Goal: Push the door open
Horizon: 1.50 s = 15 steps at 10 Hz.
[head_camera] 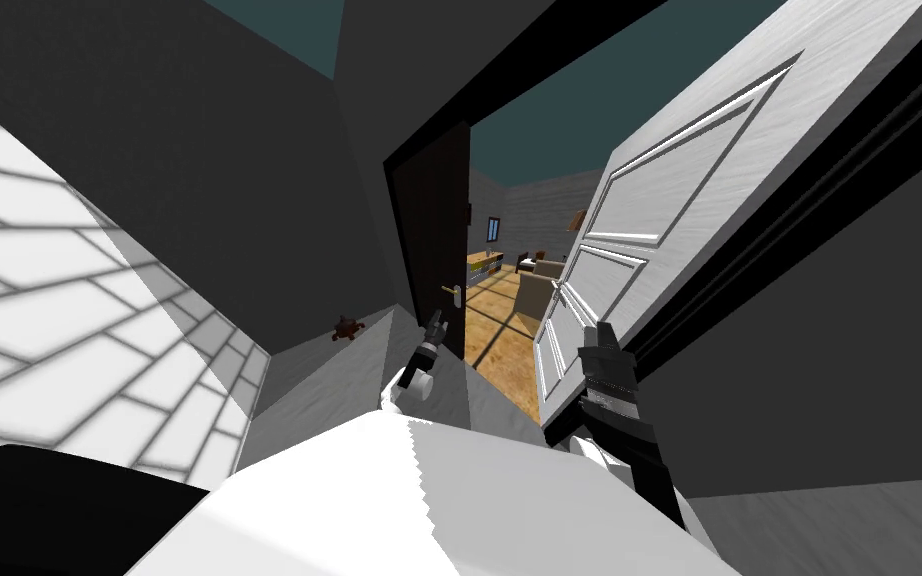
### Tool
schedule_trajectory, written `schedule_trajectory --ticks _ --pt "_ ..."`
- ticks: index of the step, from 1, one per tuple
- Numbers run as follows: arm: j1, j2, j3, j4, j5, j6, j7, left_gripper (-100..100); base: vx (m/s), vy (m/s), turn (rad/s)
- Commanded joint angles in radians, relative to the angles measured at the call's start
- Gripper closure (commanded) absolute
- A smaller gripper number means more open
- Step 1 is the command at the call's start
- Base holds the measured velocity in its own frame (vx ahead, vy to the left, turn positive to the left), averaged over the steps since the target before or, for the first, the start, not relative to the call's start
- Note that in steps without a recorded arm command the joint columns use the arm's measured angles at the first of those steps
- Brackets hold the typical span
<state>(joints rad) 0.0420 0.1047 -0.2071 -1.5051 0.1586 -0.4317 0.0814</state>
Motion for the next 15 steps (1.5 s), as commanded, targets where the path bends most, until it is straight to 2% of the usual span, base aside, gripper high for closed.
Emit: schedule_trajectory --ticks 1,15 --pt "-0.03 0.001 -0.01 0.045 0.004 0.0 -0.001 -100 0.073 0.094 -0.072" --pt "-0.248 0.022 -0.097 0.367 0.043 0.001 0.0 -100 0.071 0.118 -0.068"
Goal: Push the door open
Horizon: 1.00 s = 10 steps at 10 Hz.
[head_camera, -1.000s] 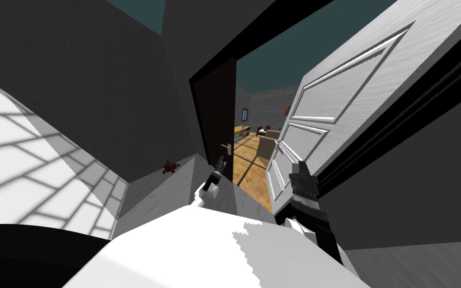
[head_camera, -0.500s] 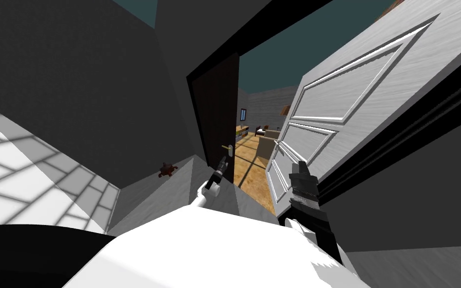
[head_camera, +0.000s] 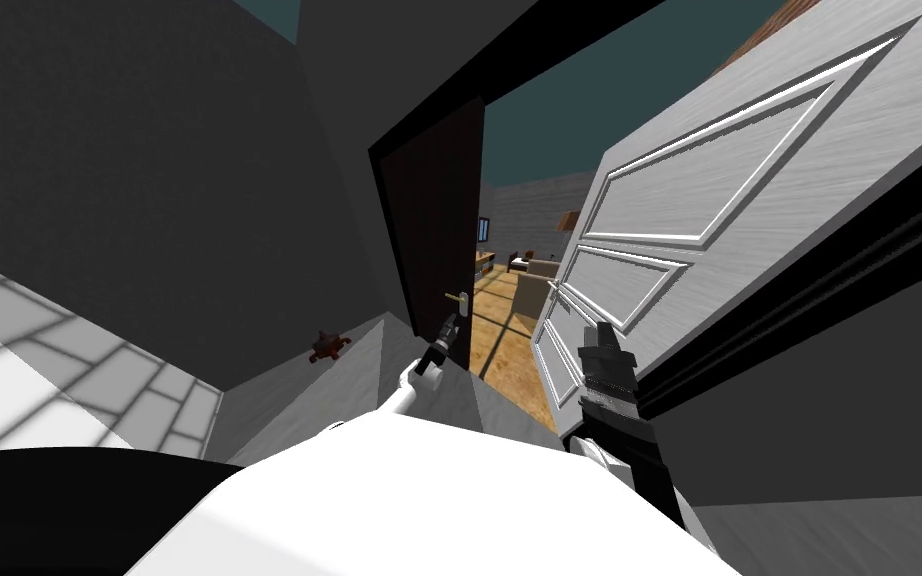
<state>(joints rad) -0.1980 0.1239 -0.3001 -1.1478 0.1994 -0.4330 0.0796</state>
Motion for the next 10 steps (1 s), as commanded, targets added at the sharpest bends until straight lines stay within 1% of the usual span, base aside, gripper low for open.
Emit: schedule_trajectory --ticks 1,2,3,4,5,6,8,9,10 --pt "-0.021 0.004 -0.009 0.03 0.005 0.003 0.001 -100 0.071 0.117 -0.068" --pt "-0.048 0.006 -0.02 0.07 0.009 0.003 0.001 -100 0.071 0.157 -0.098" --pt "-0.062 0.006 -0.025 0.089 0.012 0.003 0.001 -100 0.076 0.164 -0.082" --pt "-0.087 0.008 -0.036 0.127 0.016 0.003 0.001 -100 0.116 0.174 -0.091" --pt "-0.099 0.008 -0.04 0.145 0.018 0.003 0.001 -100 0.094 0.149 -0.067" --pt "-0.122 0.009 -0.049 0.179 0.022 0.004 0.001 -100 0.106 0.18 -0.071" --pt "-0.144 0.01 -0.058 0.212 0.026 0.004 0.001 -100 0.09 0.152 -0.06" --pt "-0.162 0.011 -0.066 0.239 0.03 0.004 0.001 -100 0.08 0.135 -0.06" --pt "-0.172 0.011 -0.069 0.253 0.031 0.004 0.001 -100 0.084 0.122 -0.061"
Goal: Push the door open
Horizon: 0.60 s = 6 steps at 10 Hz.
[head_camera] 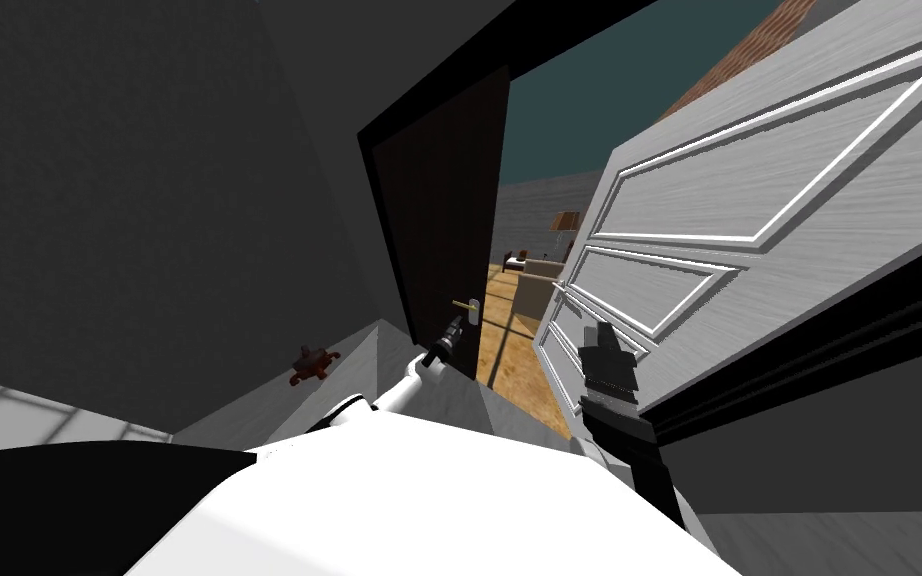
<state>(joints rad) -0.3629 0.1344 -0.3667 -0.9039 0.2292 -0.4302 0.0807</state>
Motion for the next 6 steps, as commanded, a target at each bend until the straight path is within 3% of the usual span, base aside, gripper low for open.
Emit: schedule_trajectory --ticks 1,5,6 --pt "-0.025 0.001 -0.01 0.036 0.005 0.001 0.0 -100 0.09 0.144 -0.074" --pt "-0.07 0.002 -0.028 0.103 0.013 0.002 0.0 -100 0.074 0.128 -0.05" --pt "-0.064 0.003 -0.026 0.092 0.012 0.003 0.001 -100 0.034 0.041 -0.01"
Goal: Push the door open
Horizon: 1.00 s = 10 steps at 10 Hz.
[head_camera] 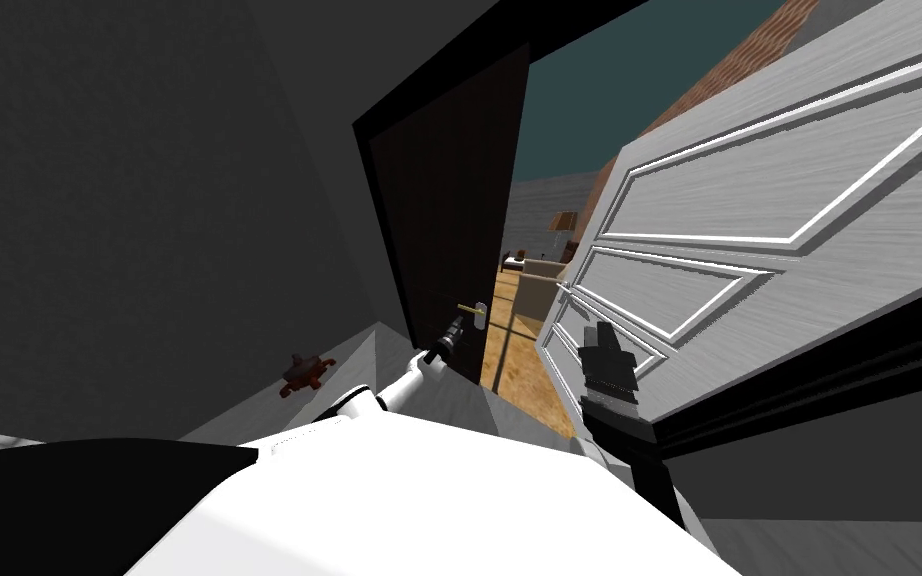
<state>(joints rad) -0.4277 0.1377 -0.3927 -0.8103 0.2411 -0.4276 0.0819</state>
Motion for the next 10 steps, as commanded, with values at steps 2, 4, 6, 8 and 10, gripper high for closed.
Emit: schedule_trajectory --ticks 2,4,6,8,10 --pt "-0.001 -0.002 0.006 0.005 0.0 -0.002 -0.001 -100 0.164 -0.05 -0.029" --pt "-0.002 -0.004 0.013 0.01 0.0 -0.004 -0.003 -100 0.172 -0.067 -0.027" --pt "-0.003 -0.006 0.02 0.016 0.0 -0.006 -0.004 -100 0.215 -0.06 -0.036" --pt "-0.005 -0.008 0.026 0.021 0.0 -0.008 -0.006 -100 0.202 -0.059 -0.024" --pt "-0.004 -0.008 0.024 0.018 0.0 -0.006 -0.006 100 0.038 -0.009 0.002"
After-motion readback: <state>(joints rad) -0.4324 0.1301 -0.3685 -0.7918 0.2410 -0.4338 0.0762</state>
